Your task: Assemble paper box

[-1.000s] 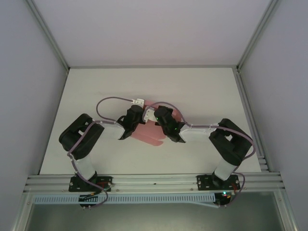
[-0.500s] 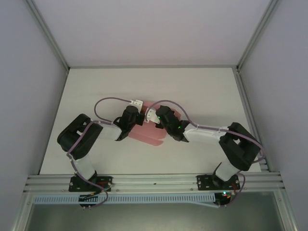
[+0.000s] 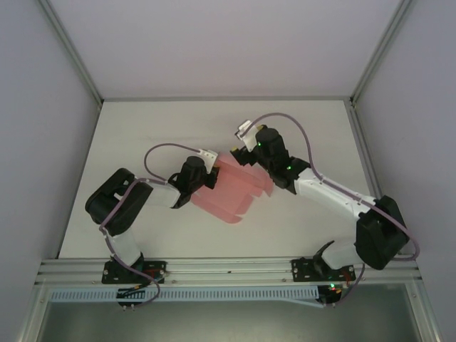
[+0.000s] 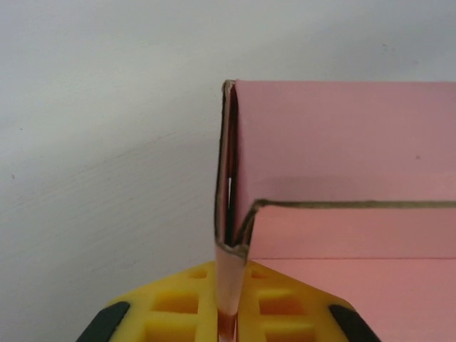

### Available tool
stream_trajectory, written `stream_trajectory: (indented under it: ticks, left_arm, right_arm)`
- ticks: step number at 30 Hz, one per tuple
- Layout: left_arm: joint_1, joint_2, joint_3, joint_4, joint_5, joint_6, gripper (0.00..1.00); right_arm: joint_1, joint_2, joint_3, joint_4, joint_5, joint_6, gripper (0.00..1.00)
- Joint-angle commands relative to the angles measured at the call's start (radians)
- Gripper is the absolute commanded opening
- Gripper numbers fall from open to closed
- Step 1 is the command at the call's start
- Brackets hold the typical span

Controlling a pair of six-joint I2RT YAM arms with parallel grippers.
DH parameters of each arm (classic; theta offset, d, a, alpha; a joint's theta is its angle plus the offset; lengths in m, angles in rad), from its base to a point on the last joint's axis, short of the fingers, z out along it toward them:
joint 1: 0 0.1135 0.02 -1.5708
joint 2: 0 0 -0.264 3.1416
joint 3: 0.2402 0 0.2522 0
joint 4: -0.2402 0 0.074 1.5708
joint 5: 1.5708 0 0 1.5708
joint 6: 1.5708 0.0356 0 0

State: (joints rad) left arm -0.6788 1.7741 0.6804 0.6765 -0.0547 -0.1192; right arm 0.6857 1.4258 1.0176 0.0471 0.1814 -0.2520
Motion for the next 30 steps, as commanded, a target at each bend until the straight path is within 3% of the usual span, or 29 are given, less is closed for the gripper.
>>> stream_trajectory:
  ticks: [1,10,17,28,30]
  left_arm:
    - [-0.003,0.001,0.013,0.004,0.032,0.013,0.13]
    - [-0.003,-0.033,0.014,-0.020,0.027,0.008,0.20]
    - [-0.004,-0.012,0.034,-0.025,0.006,-0.013,0.18]
    - [-0.004,0.033,0.060,0.044,-0.114,-0.059,0.13]
    - [-0.011,0.054,0.070,0.069,-0.179,-0.087,0.10]
  right_arm:
    - [0.001,0.083,0.072,-0.107,-0.033,0.118,0.86]
    - [-0.011,0.224,0.132,-0.162,-0.064,0.156,0.82]
    - [-0.013,0.283,0.116,-0.199,-0.086,0.162,0.79]
    - [-0.011,0.314,0.055,-0.241,-0.123,0.186,0.66]
    - [-0.013,0.315,0.060,-0.237,-0.149,0.201,0.57]
